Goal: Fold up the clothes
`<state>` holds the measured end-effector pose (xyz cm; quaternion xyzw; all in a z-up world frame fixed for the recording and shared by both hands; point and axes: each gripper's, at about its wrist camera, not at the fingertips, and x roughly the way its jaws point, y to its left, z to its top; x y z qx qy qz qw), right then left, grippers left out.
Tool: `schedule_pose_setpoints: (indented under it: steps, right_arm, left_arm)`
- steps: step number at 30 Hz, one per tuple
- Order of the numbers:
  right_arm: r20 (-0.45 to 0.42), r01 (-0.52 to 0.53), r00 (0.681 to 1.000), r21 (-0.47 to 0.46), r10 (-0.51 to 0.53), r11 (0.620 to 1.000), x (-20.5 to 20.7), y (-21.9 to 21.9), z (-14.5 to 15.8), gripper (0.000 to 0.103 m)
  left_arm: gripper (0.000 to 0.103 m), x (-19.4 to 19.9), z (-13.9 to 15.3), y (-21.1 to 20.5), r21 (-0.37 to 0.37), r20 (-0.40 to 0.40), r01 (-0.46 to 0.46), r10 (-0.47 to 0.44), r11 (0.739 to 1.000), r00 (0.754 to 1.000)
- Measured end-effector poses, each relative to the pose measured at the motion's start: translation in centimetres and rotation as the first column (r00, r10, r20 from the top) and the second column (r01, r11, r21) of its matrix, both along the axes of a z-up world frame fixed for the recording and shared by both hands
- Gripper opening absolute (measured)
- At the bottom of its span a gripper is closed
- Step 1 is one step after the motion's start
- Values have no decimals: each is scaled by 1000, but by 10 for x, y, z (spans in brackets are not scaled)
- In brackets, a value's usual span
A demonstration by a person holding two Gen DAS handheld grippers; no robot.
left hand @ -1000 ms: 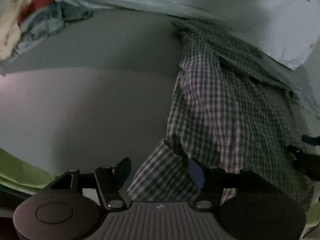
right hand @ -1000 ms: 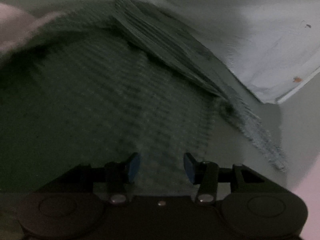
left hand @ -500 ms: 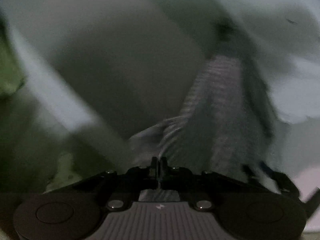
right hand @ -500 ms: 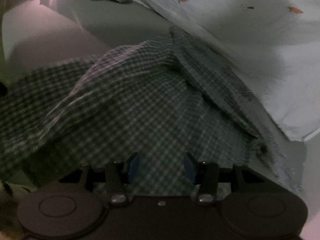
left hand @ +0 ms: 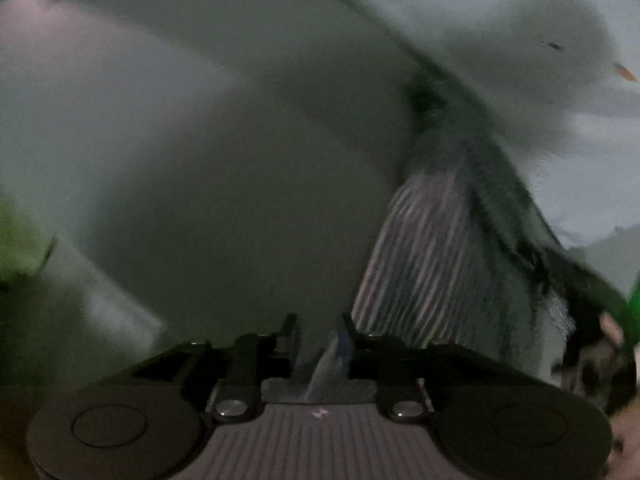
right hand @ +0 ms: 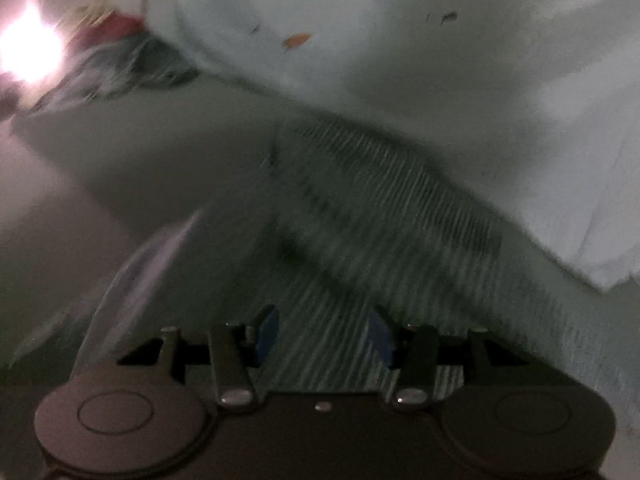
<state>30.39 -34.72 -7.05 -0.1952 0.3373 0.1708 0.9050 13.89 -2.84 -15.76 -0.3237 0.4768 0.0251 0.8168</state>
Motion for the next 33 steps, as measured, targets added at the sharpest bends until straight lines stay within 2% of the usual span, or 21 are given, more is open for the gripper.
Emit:
schedule_pose_setpoints:
  steps: [3,6,9,10,12,13,15,16,17,19,21,23,25,27,28,29,30,31,33]
  right_arm:
    - [29,22,999,35,-23,999,62,27,11,50]
    - [16,-1,1000,92,-1,996,123,54,15,50]
    - [-84,-44,995,165,58,985,193,81,-2,55]
    - [-137,-47,988,188,74,981,210,89,-13,60]
    - [-236,-52,966,227,106,973,243,104,-34,60]
    - [-245,-63,963,205,114,977,246,110,-40,55]
    - [-260,-81,958,157,120,984,252,122,-52,12]
    - [-229,-41,971,116,67,992,252,124,-52,2]
    - [-198,1,980,84,15,996,251,125,-52,2]
    - [-184,122,979,152,-93,981,257,110,-45,2]
    - [-212,229,960,205,-186,952,267,94,-44,2]
    - [-215,269,947,134,-237,954,277,94,-56,3]
    - [-217,237,950,33,-224,971,283,106,-75,5]
    - [-195,213,958,-14,-212,977,282,115,-79,11]
    - [-177,234,957,13,-228,972,279,111,-70,23]
    - [-159,254,956,41,-245,966,275,107,-61,42]
    - [-142,277,954,71,-265,958,271,101,-51,50]
    - [-125,318,945,121,-303,940,263,89,-39,54]
    - [-107,402,915,190,-389,896,246,62,-19,55]
  left_arm:
    - [26,49,3,12,-11,47,68,-67,998,997]
    - [29,98,2,22,18,79,133,-134,991,988]
    - [31,142,-4,35,15,105,182,-182,983,978]
    - [32,154,-8,40,0,111,193,-192,981,975]
    - [32,172,-13,49,-22,114,213,-209,977,971]
    - [32,179,-13,53,-24,114,220,-216,975,970]
    - [32,192,-14,61,-28,113,229,-225,973,968]
    - [32,197,-13,65,-32,112,233,-228,972,967]
    - [32,201,-13,69,-35,111,235,-229,971,967]
    - [32,209,-13,77,-35,108,237,-232,971,967]
    - [33,219,-13,83,-34,106,239,-234,970,966]
    - [34,236,-15,84,-36,105,239,-234,970,967]
    - [36,259,-15,76,-21,113,257,-253,966,961]
    - [39,281,-12,63,4,132,296,-294,955,947]
    - [40,293,-9,54,16,149,322,-320,947,936]
    - [41,306,-6,44,25,166,347,-346,937,923]
    - [41,319,-3,34,30,181,370,-370,928,911]
    - [41,330,1,22,36,194,387,-386,921,902]
    - [42,351,9,-2,37,229,418,-415,908,881]
